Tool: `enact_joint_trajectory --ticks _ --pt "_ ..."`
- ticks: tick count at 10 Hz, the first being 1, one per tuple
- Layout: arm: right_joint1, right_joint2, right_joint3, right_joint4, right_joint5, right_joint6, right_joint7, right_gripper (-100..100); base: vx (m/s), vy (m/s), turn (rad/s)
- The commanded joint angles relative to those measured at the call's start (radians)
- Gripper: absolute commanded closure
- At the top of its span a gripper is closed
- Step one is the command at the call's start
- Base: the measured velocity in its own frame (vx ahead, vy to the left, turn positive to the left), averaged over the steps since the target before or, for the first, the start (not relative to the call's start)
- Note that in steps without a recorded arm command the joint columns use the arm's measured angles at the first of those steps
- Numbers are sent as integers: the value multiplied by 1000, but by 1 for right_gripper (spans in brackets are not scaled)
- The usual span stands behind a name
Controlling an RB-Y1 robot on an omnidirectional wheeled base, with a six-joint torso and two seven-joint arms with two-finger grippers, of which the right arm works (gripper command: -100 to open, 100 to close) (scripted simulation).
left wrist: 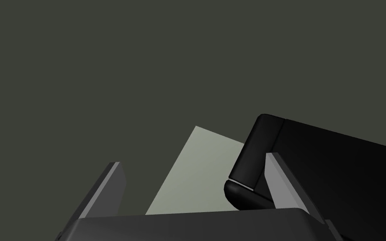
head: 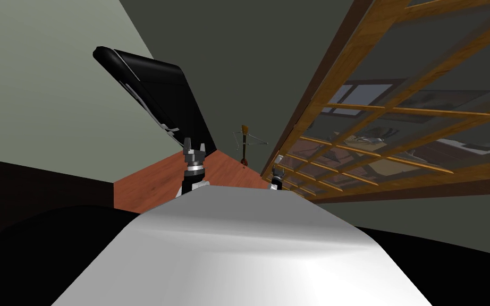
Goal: Pull the door open
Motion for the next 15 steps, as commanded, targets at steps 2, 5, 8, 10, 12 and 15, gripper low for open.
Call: enact_joint_trajectory --ticks 2,5,8,10,12,15 --pt "15 -29 0 5 -3 -3 -37 -100 52 -12 40" --pt "19 -37 0 6 -4 -4 -45 -100 135 0 26" --pt "42 -80 0 13 -8 -10 -93 -100 152 -9 61" --pt "60 -114 0 18 -11 -15 -131 -100 96 -9 44" --pt "68 -128 0 21 -12 -16 -147 -100 151 -4 46" --pt "77 -145 0 23 -13 -19 -166 -100 105 -23 26"
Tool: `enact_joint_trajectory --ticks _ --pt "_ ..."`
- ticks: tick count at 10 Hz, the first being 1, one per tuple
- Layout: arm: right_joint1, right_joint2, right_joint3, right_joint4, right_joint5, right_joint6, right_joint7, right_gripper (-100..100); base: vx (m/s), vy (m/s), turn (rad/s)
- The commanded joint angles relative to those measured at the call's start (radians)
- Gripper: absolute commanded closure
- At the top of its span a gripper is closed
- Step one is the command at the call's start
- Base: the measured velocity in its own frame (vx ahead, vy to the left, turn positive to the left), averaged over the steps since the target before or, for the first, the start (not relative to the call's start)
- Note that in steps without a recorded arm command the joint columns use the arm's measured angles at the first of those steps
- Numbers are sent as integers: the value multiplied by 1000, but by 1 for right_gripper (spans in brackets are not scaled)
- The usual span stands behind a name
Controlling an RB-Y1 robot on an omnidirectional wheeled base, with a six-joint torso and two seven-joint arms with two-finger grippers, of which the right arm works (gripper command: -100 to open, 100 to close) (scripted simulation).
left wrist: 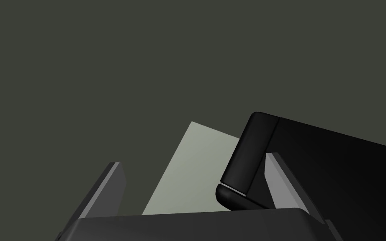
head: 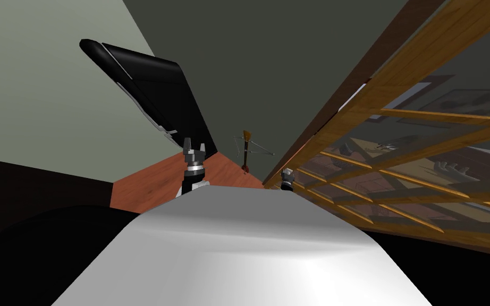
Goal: Pull the door open
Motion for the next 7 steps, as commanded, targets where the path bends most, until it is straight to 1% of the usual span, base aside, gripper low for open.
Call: enact_joint_trajectory --ticks 1,2,7 --pt "0 0 0 0 0 0 0 -100 30 -4 2" --pt "0 0 0 0 0 0 0 100 0 0 0" --pt "0 0 0 0 0 0 0 100 -4 0 0"
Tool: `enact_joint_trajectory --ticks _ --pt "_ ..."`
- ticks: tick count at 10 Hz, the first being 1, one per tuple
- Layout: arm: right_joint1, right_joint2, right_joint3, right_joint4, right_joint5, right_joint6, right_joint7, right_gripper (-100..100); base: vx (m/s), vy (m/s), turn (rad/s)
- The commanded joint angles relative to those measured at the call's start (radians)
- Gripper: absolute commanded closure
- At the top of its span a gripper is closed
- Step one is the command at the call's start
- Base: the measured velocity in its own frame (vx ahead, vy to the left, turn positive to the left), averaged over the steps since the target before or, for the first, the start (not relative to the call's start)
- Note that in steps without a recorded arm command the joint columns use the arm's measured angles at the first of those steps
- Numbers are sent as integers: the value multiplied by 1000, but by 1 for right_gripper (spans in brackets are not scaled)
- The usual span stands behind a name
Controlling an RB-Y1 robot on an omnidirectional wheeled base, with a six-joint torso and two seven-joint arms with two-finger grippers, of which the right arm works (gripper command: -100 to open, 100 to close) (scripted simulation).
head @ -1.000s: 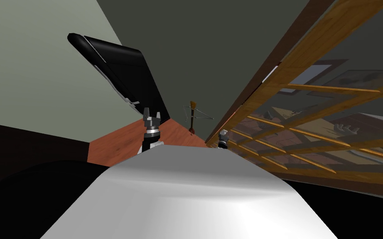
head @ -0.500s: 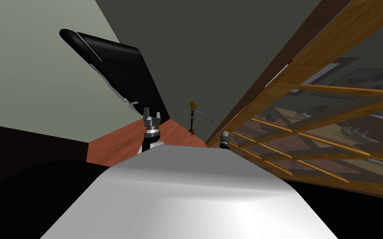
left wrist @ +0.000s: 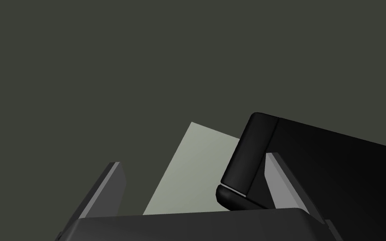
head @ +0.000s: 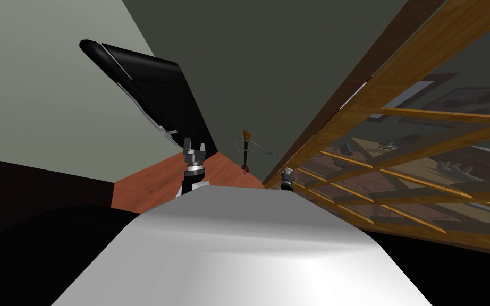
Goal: Pull the door open
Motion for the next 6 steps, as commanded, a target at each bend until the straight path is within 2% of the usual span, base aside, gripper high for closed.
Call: enact_joint_trajectory --ticks 1,4,5,6 --pt "1 -2 15 -5 9 1 -10 100 -137 12 55" --pt "3 -5 44 -15 28 4 -30 100 -220 5 52" --pt "3 -5 44 -15 28 4 -30 100 -139 0 29" --pt "5 -8 65 -22 41 6 -45 100 -181 0 54"
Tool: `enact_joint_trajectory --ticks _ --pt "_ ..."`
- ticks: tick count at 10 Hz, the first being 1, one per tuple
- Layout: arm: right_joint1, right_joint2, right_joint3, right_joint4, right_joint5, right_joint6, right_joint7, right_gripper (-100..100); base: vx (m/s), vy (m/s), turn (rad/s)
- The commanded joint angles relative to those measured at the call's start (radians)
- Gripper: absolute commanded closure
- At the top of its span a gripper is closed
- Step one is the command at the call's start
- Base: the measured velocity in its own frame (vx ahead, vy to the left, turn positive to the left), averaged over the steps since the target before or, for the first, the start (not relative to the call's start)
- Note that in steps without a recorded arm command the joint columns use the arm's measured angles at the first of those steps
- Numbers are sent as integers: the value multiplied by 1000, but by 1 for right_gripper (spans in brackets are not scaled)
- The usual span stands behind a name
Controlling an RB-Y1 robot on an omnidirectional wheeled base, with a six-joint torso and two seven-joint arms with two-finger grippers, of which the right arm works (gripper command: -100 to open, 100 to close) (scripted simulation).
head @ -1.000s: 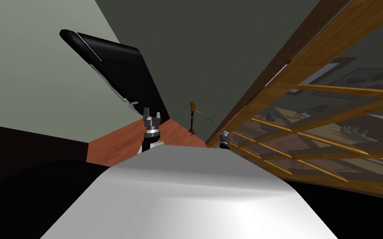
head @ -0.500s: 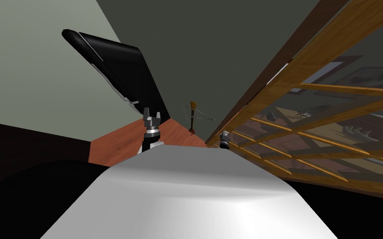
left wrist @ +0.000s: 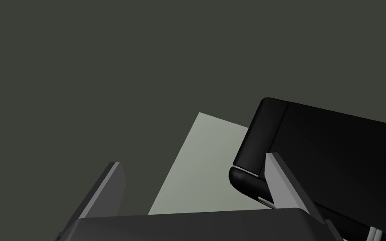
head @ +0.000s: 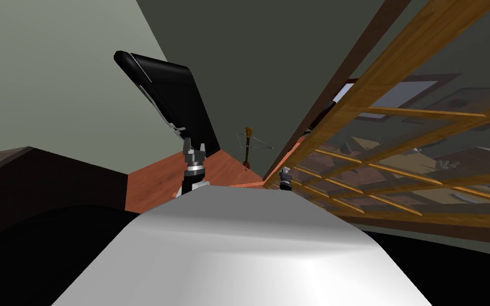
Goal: Pull the door open
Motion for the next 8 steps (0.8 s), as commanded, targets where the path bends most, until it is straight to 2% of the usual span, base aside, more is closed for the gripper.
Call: enact_joint_trajectory --ticks 1,4,5,6,8 --pt "-2 -4 22 -3 14 -3 -19 100 -229 1 65" --pt "0 -7 51 -13 33 -1 -40 100 -226 -11 49" --pt "-1 -8 45 -5 29 -8 -37 100 -95 4 15" --pt "5 -8 52 -9 42 -5 -48 100 -149 -11 120" --pt "8 -12 57 -13 56 -5 -60 100 -243 -36 120"
